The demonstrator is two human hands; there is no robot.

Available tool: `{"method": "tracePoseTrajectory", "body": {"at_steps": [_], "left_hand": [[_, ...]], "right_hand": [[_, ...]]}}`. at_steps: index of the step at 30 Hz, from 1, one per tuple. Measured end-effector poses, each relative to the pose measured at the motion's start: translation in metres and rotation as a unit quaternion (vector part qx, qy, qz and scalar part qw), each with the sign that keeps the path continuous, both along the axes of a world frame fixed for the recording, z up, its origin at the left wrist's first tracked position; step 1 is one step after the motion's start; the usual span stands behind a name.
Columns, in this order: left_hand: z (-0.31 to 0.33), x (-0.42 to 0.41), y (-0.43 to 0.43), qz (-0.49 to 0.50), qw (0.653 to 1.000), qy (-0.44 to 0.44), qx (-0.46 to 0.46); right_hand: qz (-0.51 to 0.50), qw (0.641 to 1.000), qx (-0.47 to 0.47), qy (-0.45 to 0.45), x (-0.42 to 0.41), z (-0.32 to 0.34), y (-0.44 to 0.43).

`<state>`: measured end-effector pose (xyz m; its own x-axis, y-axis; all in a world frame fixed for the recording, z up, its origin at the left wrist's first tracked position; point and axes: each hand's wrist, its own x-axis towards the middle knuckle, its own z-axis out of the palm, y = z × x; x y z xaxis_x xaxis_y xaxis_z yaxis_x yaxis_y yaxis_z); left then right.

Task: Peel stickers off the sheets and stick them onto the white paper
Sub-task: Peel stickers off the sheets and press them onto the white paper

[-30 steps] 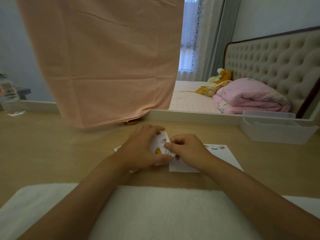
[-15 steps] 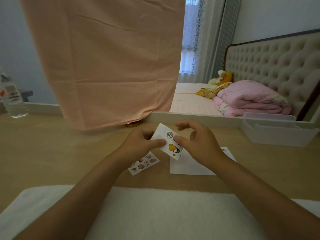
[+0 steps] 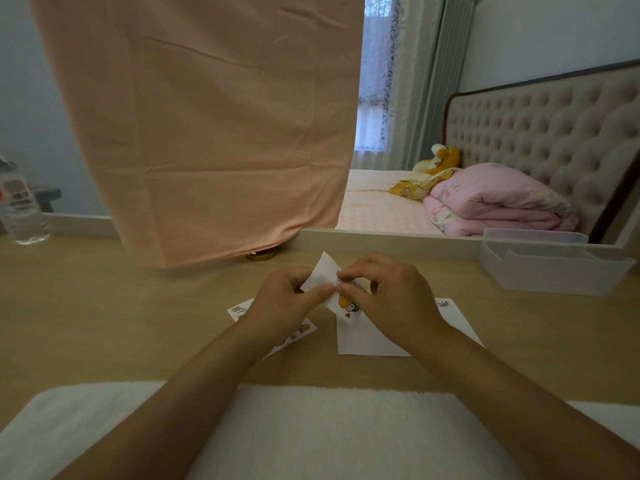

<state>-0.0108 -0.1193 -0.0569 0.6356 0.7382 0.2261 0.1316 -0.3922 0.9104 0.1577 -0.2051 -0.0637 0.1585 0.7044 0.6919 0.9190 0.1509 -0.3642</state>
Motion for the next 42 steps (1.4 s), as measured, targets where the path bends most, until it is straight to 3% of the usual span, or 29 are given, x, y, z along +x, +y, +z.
{"method": "tracePoseTrajectory", "body": {"at_steps": [5,10,15,23,33,42], "left_hand": [[-0.005,0.002,0.002,0.015,0.998,0.006,0.067],[-0.006,0.004,0.002,0.023,0.997,0.003,0.079],[-0.006,0.004,-0.001,0.015,0.998,0.01,0.062],[-0.006,0.01,-0.008,0.032,0.998,-0.042,-0.039],[-0.015,0.013,-0.007,0.062,0.996,-0.04,0.041],[-0.017,0.015,-0.009,0.066,0.997,-0.048,0.011]], "right_hand": [[0.011,0.999,-0.016,0.039,0.005,0.0,0.003],[0.042,0.995,-0.048,0.081,0.012,0.002,0.004],[0.014,1.0,-0.022,0.01,0.01,0.003,0.002],[-0.007,0.996,0.047,-0.081,0.006,-0.004,0.001],[0.017,0.993,-0.068,0.099,0.005,-0.003,0.003],[0.019,0.991,-0.032,0.131,0.002,0.001,0.0]]}}
